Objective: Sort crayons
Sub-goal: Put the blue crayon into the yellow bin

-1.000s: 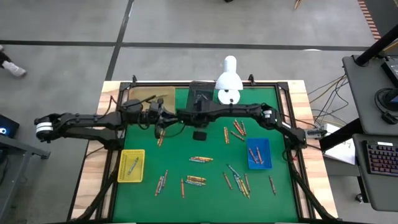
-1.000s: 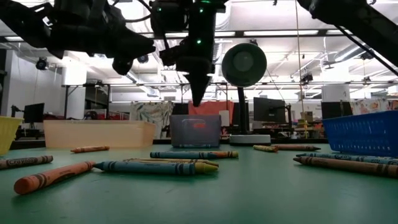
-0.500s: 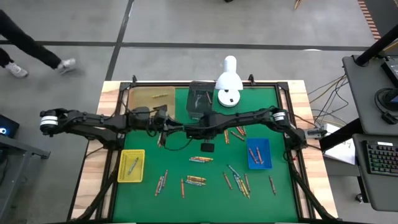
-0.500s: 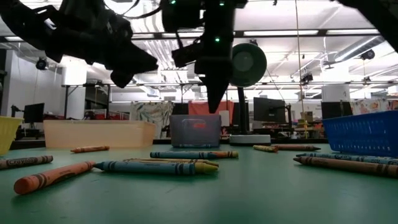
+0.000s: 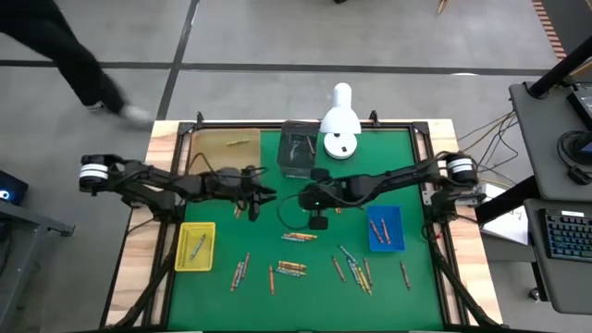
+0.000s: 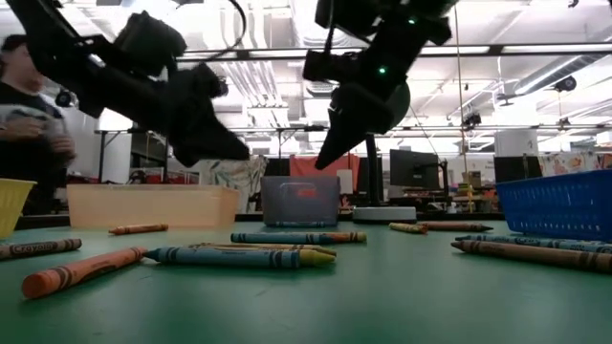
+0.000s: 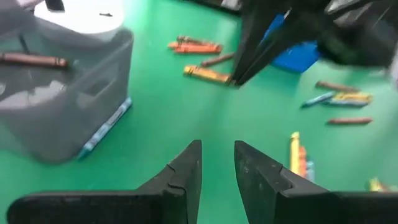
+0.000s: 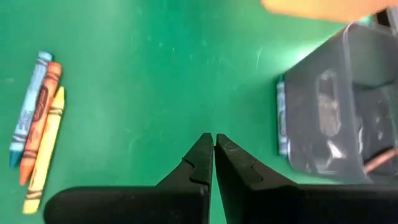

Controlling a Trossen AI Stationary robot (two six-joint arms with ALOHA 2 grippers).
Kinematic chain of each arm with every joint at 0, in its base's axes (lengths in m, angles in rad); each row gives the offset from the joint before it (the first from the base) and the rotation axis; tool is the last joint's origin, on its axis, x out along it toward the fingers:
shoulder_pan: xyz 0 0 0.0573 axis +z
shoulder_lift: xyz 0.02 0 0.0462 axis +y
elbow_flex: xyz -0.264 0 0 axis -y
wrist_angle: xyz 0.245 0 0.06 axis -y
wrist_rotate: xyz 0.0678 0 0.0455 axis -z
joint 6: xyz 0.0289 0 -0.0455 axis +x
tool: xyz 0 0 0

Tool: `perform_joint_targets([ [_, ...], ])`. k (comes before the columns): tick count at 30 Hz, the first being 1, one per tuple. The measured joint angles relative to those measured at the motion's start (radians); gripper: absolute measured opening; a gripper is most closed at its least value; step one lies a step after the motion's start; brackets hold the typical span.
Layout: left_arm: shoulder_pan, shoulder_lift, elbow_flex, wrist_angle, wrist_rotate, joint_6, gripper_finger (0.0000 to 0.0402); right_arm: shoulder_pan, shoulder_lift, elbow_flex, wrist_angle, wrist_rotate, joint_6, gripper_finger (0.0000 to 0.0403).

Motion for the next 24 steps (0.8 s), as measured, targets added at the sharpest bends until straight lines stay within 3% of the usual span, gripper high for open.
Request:
perform_joint_targets([
  [6, -0.002, 0.133, 0.089, 0.003, 0.0, 0.057, 0.0077, -0.011, -0.054, -0.138, 0.178, 0.006, -0.013, 0.0009],
  [11, -0.002, 0.231, 0.206, -0.115, -0.003, 0.17, 0.0077, -0.013, -0.068, -0.229, 0.293, 0.02, -0.007, 0.0009],
  [20, -0.002, 0.347, 0.312, -0.23, -0.21, 0.316, 0.0077, -0.013, -0.072, -0.241, 0.314, 0.057, 0.017, 0.0009],
  [24, -0.002, 0.358, 0.325, -0.237, -0.226, 0.328, 0.0077, -0.017, -0.072, -0.237, 0.328, 0.063, 0.018, 0.0009],
])
